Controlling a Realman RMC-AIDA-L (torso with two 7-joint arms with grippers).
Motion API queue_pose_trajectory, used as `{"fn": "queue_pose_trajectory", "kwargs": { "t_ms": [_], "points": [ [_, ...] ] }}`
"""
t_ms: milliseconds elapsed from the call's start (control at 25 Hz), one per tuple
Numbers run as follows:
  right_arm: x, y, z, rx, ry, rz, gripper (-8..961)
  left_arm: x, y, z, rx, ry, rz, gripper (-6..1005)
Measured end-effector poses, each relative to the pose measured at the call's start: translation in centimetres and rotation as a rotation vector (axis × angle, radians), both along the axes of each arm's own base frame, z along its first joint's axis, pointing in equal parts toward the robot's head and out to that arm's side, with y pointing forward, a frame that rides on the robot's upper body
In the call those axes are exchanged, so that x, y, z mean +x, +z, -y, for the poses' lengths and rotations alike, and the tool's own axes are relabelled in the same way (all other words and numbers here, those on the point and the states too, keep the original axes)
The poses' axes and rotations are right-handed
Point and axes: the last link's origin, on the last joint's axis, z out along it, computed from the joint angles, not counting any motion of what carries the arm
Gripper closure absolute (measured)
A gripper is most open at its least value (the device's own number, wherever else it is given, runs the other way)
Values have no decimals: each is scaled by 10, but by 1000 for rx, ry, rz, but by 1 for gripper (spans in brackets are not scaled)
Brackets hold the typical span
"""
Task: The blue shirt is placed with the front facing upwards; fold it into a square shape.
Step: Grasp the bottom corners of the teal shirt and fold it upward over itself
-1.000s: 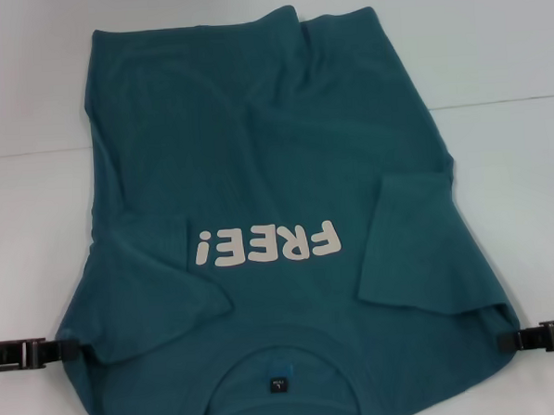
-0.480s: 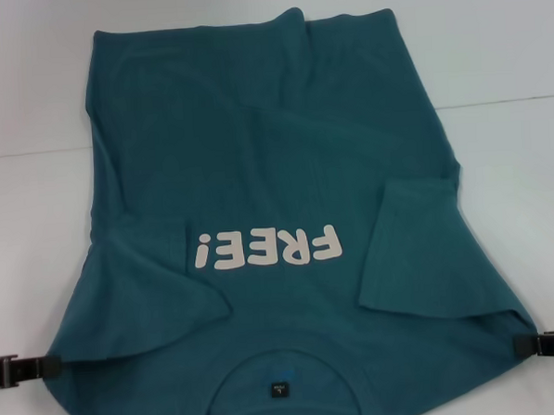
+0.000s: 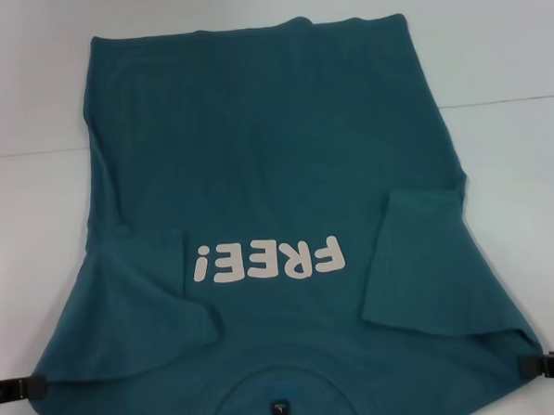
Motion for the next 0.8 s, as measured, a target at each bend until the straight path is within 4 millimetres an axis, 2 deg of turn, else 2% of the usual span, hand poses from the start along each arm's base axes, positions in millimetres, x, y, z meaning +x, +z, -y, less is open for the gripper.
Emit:
{"fn": "queue_pose_trajectory", "kwargs": {
  "t_ms": [800],
  "points": [
    [19, 10, 32, -7, -52, -12, 849, -7, 0, 20, -68, 30, 4, 991]
  ]
}}
